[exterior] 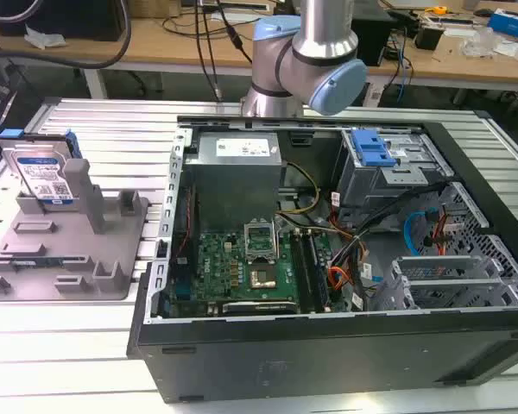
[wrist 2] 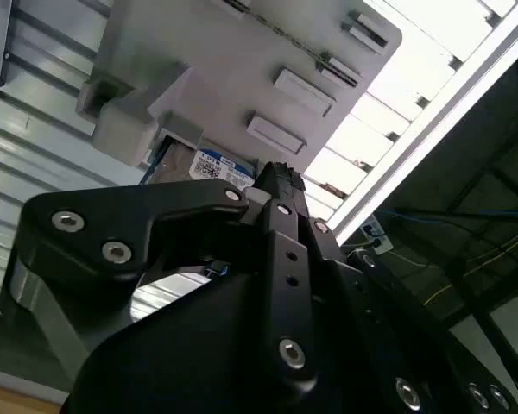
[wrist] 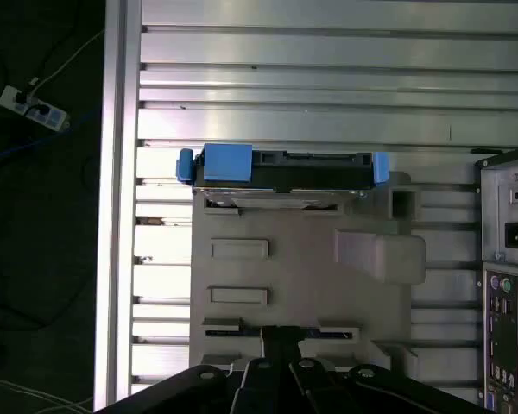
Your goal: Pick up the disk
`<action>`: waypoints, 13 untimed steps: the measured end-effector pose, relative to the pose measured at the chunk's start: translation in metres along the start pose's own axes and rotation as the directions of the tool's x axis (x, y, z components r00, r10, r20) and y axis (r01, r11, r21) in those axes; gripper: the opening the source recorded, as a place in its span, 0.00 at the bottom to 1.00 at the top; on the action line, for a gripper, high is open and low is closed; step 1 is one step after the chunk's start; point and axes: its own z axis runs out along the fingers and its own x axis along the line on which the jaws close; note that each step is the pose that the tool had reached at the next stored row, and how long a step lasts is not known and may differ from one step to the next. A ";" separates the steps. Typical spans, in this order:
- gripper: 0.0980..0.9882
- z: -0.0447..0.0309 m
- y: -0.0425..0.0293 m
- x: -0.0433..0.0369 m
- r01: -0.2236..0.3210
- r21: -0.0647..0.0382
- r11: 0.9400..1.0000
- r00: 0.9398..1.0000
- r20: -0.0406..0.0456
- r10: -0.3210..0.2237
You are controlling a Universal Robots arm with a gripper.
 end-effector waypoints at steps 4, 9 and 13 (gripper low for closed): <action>0.01 0.0000 0.0000 0.0000 0.000 0.000 1.000 1.000 0.000 0.000; 0.01 0.0001 0.0000 0.0000 0.040 0.000 0.999 0.999 -0.001 -0.040; 0.01 0.0000 0.0000 0.0000 0.168 0.000 0.986 0.986 -0.006 -0.168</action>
